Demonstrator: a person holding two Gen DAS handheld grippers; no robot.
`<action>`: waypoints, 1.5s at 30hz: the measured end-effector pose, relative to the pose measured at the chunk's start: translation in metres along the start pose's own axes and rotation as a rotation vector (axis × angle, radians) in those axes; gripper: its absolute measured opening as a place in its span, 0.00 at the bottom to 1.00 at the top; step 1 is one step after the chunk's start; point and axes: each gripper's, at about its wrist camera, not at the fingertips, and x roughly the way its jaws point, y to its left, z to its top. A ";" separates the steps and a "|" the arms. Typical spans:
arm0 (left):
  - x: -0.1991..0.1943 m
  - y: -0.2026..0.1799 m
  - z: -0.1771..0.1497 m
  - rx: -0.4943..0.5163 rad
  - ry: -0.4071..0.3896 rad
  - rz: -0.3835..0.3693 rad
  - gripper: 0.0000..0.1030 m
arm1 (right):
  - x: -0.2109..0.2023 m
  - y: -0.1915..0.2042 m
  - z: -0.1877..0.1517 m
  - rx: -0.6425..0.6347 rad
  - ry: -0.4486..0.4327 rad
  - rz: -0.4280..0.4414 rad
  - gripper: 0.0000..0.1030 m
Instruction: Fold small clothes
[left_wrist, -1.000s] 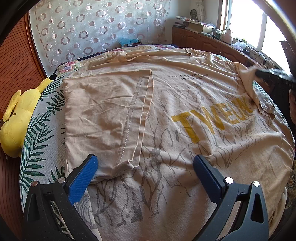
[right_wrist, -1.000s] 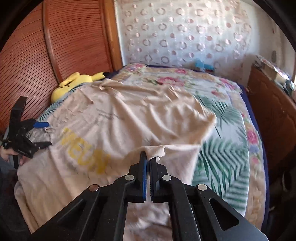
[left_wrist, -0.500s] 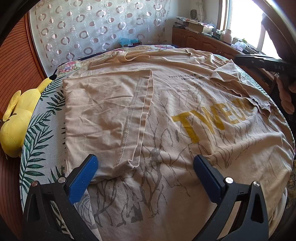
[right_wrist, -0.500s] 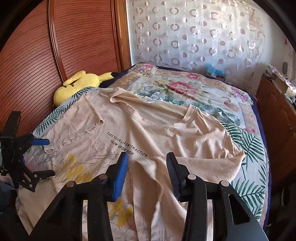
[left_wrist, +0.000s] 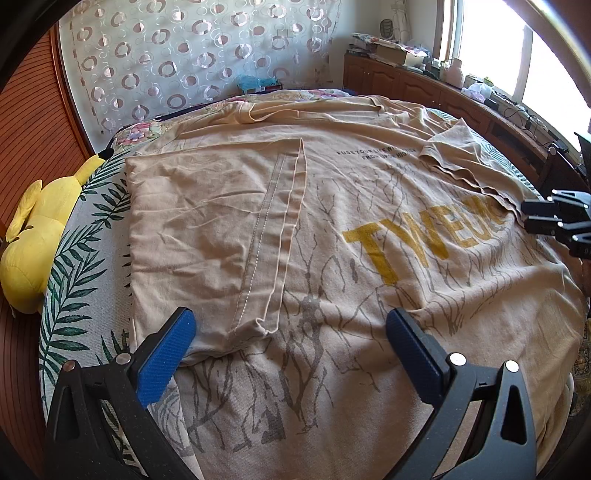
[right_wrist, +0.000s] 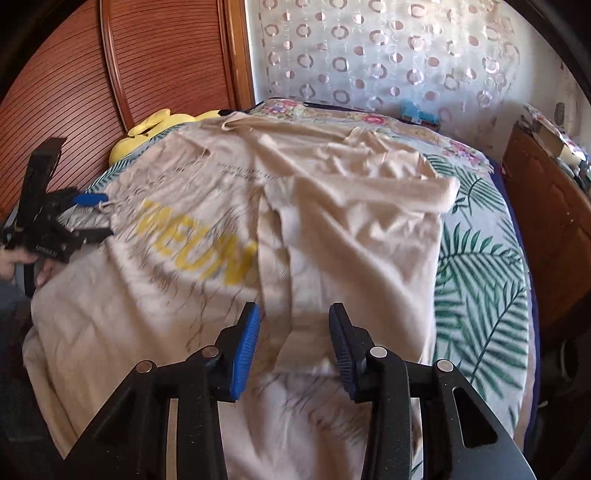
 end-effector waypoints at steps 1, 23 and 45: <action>0.000 0.000 0.000 0.000 0.000 0.000 1.00 | 0.002 0.002 -0.002 -0.005 0.009 -0.010 0.30; -0.031 0.031 0.024 -0.073 -0.126 0.047 1.00 | -0.029 -0.060 0.020 0.082 -0.091 -0.083 0.43; 0.062 0.132 0.088 -0.156 -0.041 0.163 1.00 | 0.068 -0.146 0.089 0.231 -0.003 -0.066 0.40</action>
